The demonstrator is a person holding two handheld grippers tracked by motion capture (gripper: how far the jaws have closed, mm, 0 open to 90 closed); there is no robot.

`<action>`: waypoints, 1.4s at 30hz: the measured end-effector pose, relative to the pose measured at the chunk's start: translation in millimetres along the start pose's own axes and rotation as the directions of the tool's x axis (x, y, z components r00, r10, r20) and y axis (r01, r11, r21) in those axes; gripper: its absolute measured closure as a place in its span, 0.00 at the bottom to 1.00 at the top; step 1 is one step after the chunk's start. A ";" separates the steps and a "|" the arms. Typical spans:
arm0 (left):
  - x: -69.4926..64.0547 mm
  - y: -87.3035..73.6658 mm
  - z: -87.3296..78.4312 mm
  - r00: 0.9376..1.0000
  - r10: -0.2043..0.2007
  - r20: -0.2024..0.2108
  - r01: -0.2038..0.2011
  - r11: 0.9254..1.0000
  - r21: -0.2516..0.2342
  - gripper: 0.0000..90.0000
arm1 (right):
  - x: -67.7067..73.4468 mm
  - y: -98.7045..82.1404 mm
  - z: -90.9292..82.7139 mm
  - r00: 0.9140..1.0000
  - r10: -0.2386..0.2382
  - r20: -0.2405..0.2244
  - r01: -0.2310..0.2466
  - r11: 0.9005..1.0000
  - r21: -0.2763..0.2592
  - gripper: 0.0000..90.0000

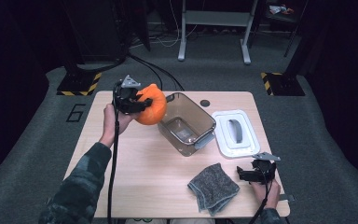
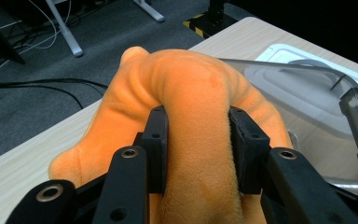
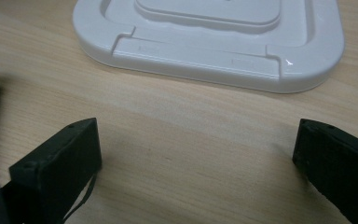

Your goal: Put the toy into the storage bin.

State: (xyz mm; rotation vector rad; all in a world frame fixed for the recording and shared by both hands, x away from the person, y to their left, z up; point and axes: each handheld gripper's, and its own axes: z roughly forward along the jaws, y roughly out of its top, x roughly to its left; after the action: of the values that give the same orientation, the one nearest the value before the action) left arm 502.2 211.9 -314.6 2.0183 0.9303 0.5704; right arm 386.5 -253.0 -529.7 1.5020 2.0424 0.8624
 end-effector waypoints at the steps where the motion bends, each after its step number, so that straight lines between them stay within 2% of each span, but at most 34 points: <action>1: -0.8 2.0 2.2 1.000 -0.003 -0.004 0.003 1.000 -0.002 0.70 | -0.1 0.0 -0.1 1.000 -0.001 -0.001 0.001 1.000 0.001 0.00; 12: -9.6 24.3 21.9 1.000 -0.001 -0.003 0.001 1.000 0.003 0.70 | -0.1 0.0 -0.1 1.000 -0.001 -0.002 0.001 1.000 0.002 0.00; 18: -17.2 32.8 41.9 1.000 0.000 0.008 0.000 1.000 0.022 0.70 | 0.4 0.2 -0.1 1.000 0.009 -0.003 -0.009 1.000 -0.002 0.00; 21: -17.9 33.8 46.2 1.000 -0.007 0.018 0.007 1.000 0.024 0.70 | 0.4 0.2 -0.1 1.000 0.010 -0.004 -0.010 1.000 -0.004 0.00; 25: -25.6 34.8 55.7 0.999 -0.009 0.040 0.008 1.000 0.029 0.70 | 0.8 0.3 0.4 1.000 0.009 0.004 -0.009 1.000 -0.005 0.01; 27: -27.0 34.8 57.5 0.999 -0.010 0.038 0.009 0.999 0.031 0.70 | 0.8 0.3 0.4 1.000 0.009 0.003 -0.009 1.000 -0.005 0.00; 29: -31.0 33.7 63.7 0.998 -0.025 0.051 0.024 0.999 0.027 0.70 | 0.5 0.3 0.4 1.000 0.004 0.004 -0.004 1.000 -0.004 0.01; 33: -34.0 31.3 69.3 0.998 -0.023 0.058 0.021 0.999 0.034 0.70 | 0.5 0.3 0.5 1.000 0.005 0.003 -0.005 1.000 -0.006 0.01; 34: -35.1 29.3 73.1 0.998 -0.020 0.065 0.017 0.999 0.050 0.70 | 0.7 0.3 0.6 1.000 0.005 0.005 -0.005 1.000 -0.007 0.01; 42: -33.0 23.9 83.1 0.996 -0.045 0.079 0.040 0.997 0.064 0.70 | 0.0 0.2 0.2 1.000 -0.004 0.000 0.004 1.000 -0.004 0.01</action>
State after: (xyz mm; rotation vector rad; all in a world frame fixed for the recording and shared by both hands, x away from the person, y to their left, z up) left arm 546.8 136.0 -343.2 2.0566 0.9512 0.4387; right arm 386.8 -253.0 -529.7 1.4951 2.0420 0.8641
